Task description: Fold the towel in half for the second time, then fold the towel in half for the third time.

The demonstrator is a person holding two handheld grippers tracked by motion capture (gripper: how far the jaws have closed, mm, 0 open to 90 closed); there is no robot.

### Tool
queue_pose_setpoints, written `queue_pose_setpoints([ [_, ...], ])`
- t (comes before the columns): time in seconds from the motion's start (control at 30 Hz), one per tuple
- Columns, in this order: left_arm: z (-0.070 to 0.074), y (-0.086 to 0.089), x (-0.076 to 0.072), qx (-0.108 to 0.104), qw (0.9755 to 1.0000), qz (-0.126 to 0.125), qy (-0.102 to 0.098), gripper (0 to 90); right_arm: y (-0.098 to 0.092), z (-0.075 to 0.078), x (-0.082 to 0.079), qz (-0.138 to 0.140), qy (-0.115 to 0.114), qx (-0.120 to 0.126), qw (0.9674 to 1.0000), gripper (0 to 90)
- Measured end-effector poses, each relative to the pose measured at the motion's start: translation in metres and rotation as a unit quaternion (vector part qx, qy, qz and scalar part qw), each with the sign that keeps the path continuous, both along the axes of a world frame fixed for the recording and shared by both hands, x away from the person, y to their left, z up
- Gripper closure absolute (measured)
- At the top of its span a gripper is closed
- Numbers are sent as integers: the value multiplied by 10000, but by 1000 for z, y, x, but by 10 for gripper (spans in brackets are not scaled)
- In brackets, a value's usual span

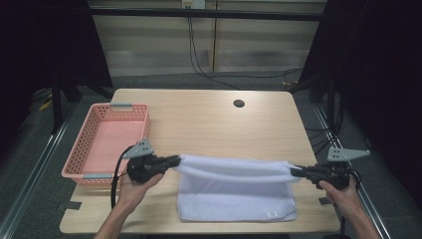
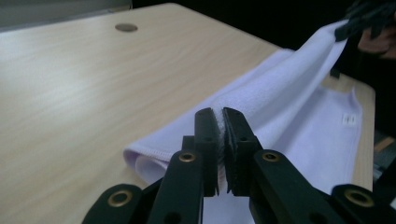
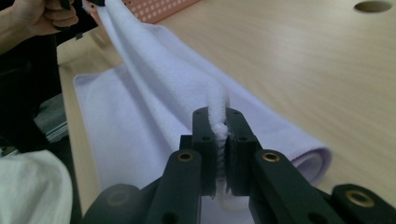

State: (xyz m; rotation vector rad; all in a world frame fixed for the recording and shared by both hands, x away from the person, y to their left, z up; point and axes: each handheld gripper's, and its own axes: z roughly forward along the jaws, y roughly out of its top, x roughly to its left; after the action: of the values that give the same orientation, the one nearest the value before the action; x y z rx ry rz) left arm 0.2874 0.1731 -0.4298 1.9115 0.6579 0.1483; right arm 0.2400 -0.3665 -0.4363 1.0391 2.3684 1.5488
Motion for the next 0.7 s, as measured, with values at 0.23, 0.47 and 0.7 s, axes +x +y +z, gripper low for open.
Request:
queue_pose_setpoints([
  [0.23,-29,3,-18,307,9984,-222,423,853,7,-18,-25,226,229,-433,9985,841],
  [0.47,-43,4,-30,565,9956,-373,654,850,6,-33,-41,317,441,-534,9971,829],
  [0.7,-48,1,-47,827,9901,-784,821,808,7,-33,-58,469,463,-885,9939,719],
])
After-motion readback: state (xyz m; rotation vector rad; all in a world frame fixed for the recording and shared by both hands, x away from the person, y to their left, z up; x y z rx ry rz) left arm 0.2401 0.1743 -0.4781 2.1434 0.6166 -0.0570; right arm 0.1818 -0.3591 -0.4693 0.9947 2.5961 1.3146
